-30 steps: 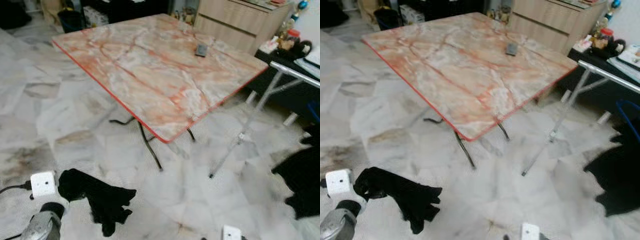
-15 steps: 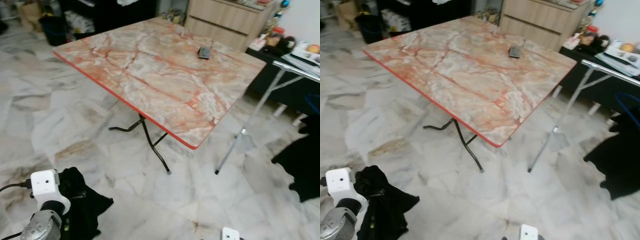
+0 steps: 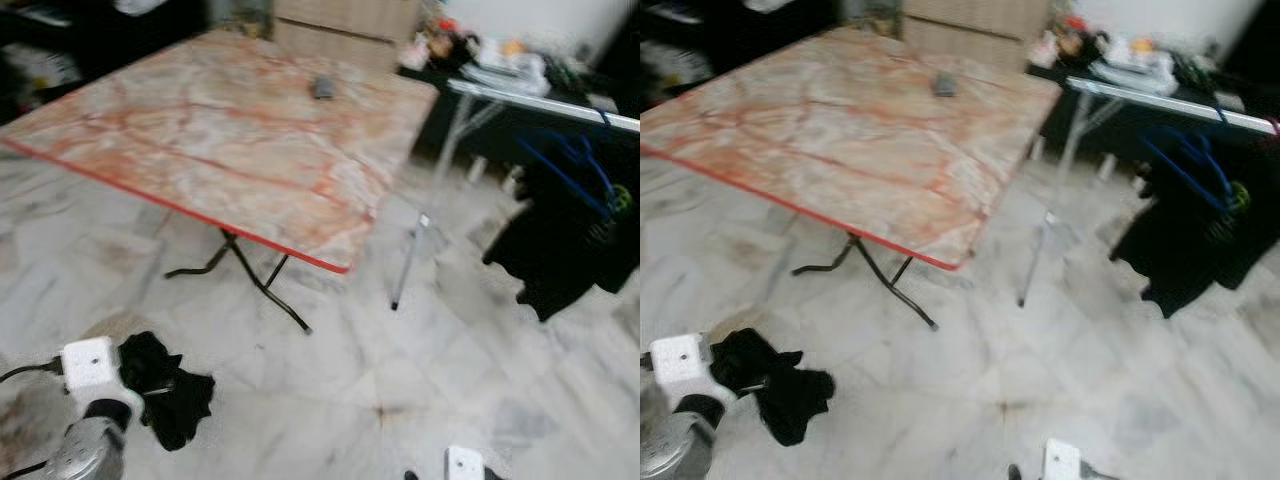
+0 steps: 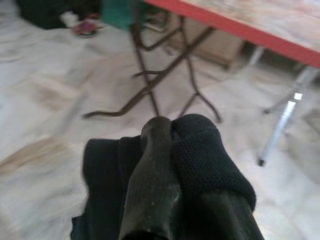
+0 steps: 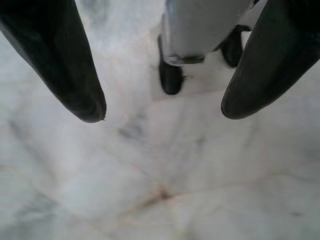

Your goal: Hang hanger

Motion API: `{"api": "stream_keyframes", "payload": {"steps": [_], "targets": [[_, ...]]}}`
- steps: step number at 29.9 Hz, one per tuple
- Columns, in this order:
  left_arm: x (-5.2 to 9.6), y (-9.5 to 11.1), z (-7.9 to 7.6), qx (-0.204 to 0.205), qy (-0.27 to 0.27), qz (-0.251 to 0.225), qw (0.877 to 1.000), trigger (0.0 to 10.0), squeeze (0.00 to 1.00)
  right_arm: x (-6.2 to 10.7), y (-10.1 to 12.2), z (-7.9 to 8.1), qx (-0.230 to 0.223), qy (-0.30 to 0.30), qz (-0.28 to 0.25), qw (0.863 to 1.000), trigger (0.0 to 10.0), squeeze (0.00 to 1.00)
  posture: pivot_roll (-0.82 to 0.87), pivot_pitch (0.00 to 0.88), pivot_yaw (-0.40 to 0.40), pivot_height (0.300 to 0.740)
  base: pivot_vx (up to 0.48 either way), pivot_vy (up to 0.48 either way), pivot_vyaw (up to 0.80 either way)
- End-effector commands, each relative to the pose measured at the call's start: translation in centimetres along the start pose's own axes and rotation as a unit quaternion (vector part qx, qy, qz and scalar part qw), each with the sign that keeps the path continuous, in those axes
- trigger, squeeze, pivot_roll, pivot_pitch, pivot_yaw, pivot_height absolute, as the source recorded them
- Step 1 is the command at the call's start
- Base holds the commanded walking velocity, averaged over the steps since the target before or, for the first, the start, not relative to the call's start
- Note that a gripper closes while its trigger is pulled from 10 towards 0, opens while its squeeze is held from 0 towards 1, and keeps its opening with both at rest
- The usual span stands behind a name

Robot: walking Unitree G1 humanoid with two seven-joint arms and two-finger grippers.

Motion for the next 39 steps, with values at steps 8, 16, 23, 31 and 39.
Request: {"api": "stream_keyframes", "payload": {"steps": [8, 16, 23, 31, 39], "targets": [[0.20, 0.10, 0.25, -0.001, 0.003, -0.001, 1.000, 10.0, 0.00, 0.04, -0.47, 0.22, -0.003, 0.000, 0.008, 1.000, 10.0, 0.00, 0.03, 0.137, -0.032, 0.740, 0.000, 0.000, -0.74], [0.18, 0.15, 0.15, 0.001, 0.002, -0.001, 1.000, 10.0, 0.00, 0.05, -0.43, 0.18, -0.004, -0.002, 0.006, 1.000, 10.0, 0.00, 0.03, 0.136, -0.032, 0.740, 0.000, 0.000, -0.74], [0.15, 0.15, 0.13, 0.002, 0.001, -0.001, 1.000, 10.0, 0.00, 0.06, -0.14, 0.19, -0.005, -0.003, -0.008, 1.000, 10.0, 0.00, 0.03, 0.136, -0.032, 0.740, 0.000, 0.000, -0.21], [0.12, 0.23, 0.13, 0.002, 0.001, -0.002, 1.000, 10.0, 0.00, 0.06, -0.15, 0.19, -0.007, -0.005, -0.009, 1.000, 10.0, 0.00, 0.03, 0.135, -0.031, 0.740, 0.000, 0.000, 0.00], [0.10, 0.26, 0.15, 0.002, 0.002, -0.003, 1.000, 10.0, 0.00, 0.06, -0.15, 0.19, -0.007, -0.005, -0.009, 1.000, 10.0, 0.00, 0.03, 0.134, -0.031, 0.740, 0.000, 0.335, 0.00]]}}
Point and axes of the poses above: a point about 5 cm out from each wrist's last joint towards the gripper, its own x axis pointing back from the gripper into the wrist, its own y axis along the axis of the wrist's last joint, z = x × y, the point moved 3 cm from there along -x, pointing out of the wrist towards the gripper, and after that the axes turned 2 degrees about -x, right-handed, at the moved point
